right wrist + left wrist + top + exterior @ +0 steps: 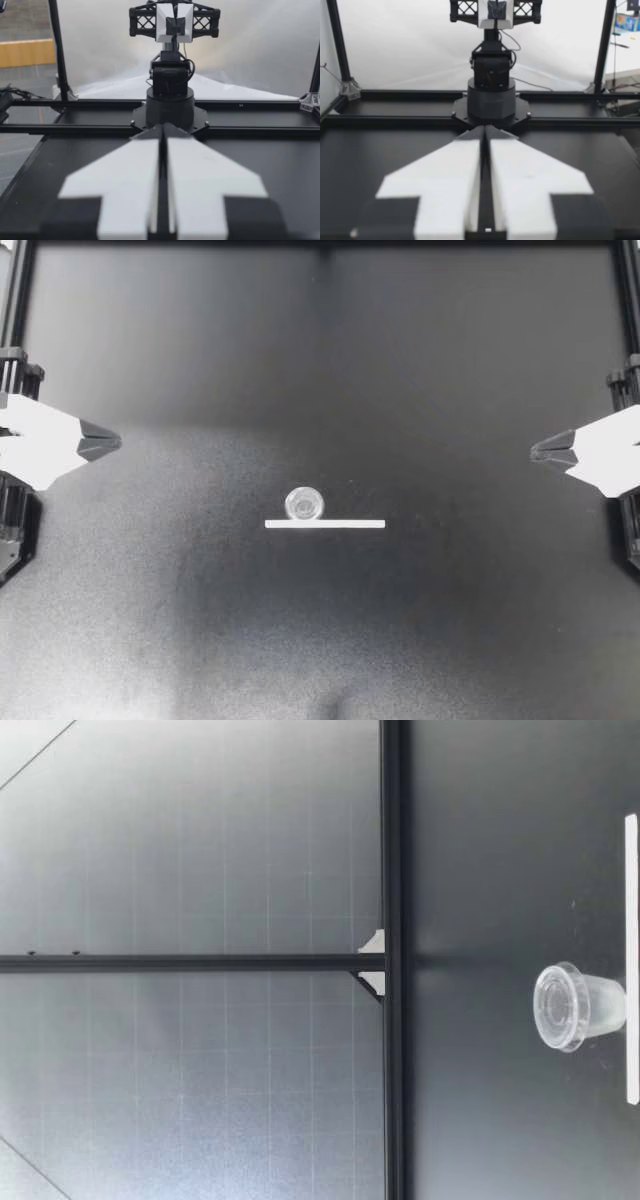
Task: Pick up the plastic cup and open its lid.
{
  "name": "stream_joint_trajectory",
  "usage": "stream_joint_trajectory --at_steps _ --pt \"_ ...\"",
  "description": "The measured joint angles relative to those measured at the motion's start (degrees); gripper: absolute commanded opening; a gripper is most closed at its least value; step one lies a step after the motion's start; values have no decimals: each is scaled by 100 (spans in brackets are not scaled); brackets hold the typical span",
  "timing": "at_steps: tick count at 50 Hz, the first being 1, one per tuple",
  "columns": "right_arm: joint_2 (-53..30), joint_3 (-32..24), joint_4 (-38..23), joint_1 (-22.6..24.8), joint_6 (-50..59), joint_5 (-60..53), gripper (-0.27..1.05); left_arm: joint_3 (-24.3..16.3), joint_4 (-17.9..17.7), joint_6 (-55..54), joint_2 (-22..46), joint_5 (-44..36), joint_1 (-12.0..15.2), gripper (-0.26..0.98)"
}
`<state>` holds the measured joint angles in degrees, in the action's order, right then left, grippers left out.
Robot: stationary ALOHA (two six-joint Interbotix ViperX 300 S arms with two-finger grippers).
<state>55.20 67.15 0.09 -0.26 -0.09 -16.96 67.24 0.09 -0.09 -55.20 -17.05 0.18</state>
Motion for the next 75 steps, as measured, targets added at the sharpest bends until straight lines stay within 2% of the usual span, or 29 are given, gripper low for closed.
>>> stream_joint_trajectory --at_steps 19,28,40,44,49,52,57,59,75 --pt "-202 62 -9 0 9 -352 -19 246 0 18 510 -18 0 -20" --pt "-826 44 -9 -9 9 -615 -19 431 0 26 1310 -18 9 -20" --pt "-1705 -193 -9 0 18 -844 -19 281 0 -26 2654 -18 18 -15" --pt "-1854 -237 -9 0 26 -861 -19 167 0 -26 3006 -18 18 -8" --pt "-2021 -272 -9 -9 26 -861 -19 53 0 0 3384 -18 18 8" --pt "-2162 -308 -9 -9 26 -870 -19 0 0 35 3595 -26 26 23" --pt "-2408 -387 -9 -9 26 -870 -19 -88 0 35 3920 -132 26 56" --pt "-2531 -431 -9 0 26 -861 -19 -123 0 35 4043 -202 26 63" --pt "-3384 -817 -9 -9 18 -870 -19 -457 0 387 5019 -844 97 62"
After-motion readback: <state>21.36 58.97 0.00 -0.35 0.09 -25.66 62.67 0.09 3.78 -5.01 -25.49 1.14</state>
